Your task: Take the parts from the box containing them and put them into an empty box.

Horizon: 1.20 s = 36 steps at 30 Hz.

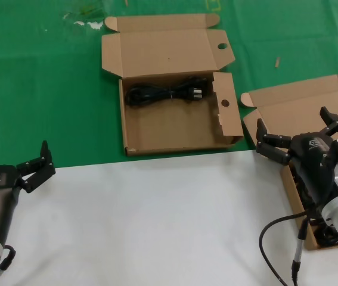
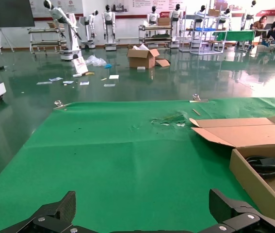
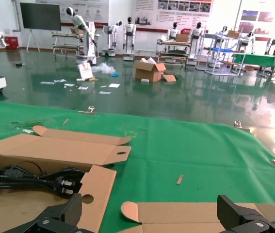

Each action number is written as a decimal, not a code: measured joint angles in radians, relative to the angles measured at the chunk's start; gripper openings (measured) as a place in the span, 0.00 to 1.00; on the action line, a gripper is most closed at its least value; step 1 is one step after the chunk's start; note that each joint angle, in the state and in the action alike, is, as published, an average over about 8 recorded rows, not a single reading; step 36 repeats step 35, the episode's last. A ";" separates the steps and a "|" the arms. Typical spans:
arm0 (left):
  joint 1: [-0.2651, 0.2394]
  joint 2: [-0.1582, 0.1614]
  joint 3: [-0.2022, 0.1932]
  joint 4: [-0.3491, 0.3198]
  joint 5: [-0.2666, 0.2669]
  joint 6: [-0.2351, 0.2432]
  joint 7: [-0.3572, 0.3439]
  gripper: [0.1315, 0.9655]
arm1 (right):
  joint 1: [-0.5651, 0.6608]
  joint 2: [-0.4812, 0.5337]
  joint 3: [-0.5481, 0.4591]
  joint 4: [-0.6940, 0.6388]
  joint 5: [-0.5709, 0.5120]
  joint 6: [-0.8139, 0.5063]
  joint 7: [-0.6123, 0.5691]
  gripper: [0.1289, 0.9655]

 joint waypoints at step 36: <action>0.000 0.000 0.000 0.000 0.000 0.000 0.000 1.00 | 0.000 0.000 0.000 0.000 0.000 0.000 0.000 1.00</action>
